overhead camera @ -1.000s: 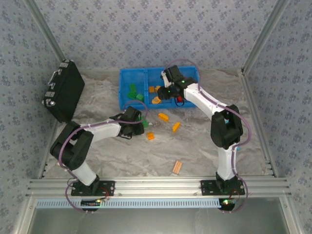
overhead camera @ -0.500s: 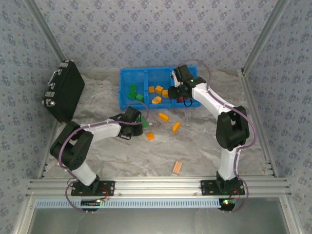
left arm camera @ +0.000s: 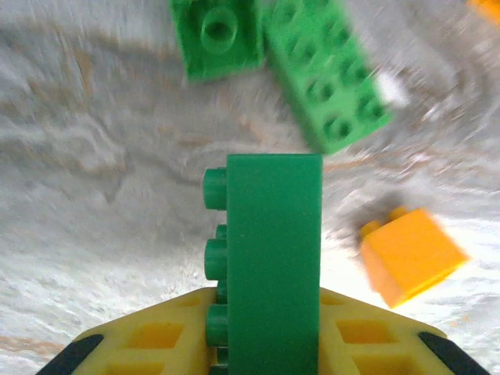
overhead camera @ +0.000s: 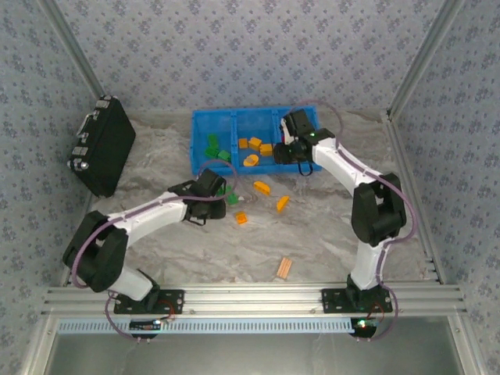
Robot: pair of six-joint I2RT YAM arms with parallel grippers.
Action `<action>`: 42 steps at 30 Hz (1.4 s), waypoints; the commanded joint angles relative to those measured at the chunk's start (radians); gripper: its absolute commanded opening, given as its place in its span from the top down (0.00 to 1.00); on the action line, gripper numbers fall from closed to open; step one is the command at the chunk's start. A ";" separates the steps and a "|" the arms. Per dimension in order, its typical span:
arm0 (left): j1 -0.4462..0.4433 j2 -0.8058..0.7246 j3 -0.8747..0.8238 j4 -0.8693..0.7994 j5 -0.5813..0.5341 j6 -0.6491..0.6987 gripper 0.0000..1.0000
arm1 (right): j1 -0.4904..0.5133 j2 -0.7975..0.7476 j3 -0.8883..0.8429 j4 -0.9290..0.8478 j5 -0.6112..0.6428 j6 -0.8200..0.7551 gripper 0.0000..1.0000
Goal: Sort the legos into containers by color
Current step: Pick up the lego from the center of the table, then place the lego in the container.
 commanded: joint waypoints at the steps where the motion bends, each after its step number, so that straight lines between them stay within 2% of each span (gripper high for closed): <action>1: 0.016 -0.032 0.135 -0.071 -0.064 0.091 0.70 | -0.007 -0.073 -0.042 0.024 0.002 0.035 0.54; 7: 0.075 -0.007 0.327 -0.081 -0.129 0.239 0.69 | 0.025 -0.125 -0.123 0.041 -0.042 0.061 0.52; 14: 0.178 0.097 0.454 0.004 -0.121 0.352 0.69 | 0.066 -0.188 -0.231 0.053 -0.048 0.090 0.52; 20: 0.242 0.215 0.554 0.033 -0.108 0.389 0.69 | 0.104 -0.233 -0.287 0.016 -0.031 0.094 0.51; 26: 0.286 0.370 0.662 0.042 -0.075 0.385 0.68 | 0.126 -0.276 -0.333 -0.019 -0.012 0.174 0.50; 32: 0.308 0.526 0.764 0.016 -0.039 0.383 0.67 | 0.174 -0.327 -0.437 -0.015 0.013 0.235 0.26; 35: 0.315 0.569 0.790 0.014 -0.028 0.382 0.67 | 0.179 -0.340 -0.469 -0.013 0.010 0.254 0.23; 42: 0.315 0.604 0.808 0.005 -0.011 0.367 0.67 | 0.170 -0.325 -0.502 0.013 0.004 0.284 0.24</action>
